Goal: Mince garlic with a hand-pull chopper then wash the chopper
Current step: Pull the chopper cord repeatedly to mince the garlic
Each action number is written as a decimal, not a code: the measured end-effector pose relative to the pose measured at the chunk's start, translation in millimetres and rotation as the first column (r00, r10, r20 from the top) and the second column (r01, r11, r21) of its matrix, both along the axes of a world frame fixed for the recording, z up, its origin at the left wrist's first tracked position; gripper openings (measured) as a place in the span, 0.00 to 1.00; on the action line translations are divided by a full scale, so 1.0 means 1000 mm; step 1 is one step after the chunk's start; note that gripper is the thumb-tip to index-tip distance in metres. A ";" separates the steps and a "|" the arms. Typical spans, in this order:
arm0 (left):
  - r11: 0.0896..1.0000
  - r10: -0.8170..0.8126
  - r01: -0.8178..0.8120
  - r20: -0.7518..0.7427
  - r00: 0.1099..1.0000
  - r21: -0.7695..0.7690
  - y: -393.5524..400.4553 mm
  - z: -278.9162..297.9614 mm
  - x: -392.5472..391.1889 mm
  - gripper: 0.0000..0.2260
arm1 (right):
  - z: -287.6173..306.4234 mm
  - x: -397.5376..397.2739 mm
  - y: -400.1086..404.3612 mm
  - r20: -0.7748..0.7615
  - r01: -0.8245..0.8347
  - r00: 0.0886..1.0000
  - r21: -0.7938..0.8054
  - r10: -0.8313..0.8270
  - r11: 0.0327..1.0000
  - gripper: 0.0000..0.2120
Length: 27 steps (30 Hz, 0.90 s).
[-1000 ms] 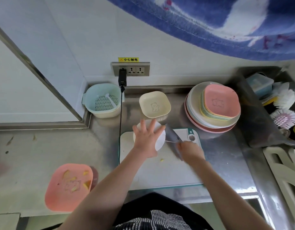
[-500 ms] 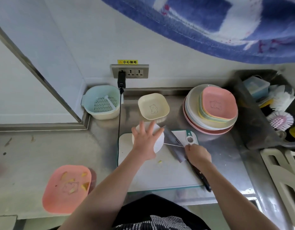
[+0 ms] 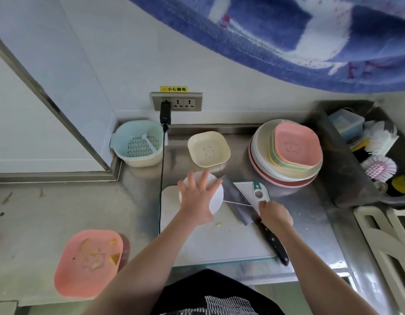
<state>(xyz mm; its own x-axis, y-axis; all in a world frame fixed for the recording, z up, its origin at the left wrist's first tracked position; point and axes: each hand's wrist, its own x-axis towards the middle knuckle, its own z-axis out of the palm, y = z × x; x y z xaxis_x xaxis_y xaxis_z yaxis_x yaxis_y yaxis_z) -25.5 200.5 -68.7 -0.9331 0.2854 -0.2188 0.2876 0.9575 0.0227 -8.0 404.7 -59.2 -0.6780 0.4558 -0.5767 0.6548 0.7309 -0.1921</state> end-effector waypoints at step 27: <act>0.998 0.042 -0.045 0.068 0.997 0.044 -0.011 0.002 -0.004 0.47 | 0.002 0.005 -0.009 -0.019 0.002 1.000 -0.036 -0.002 0.999 0.22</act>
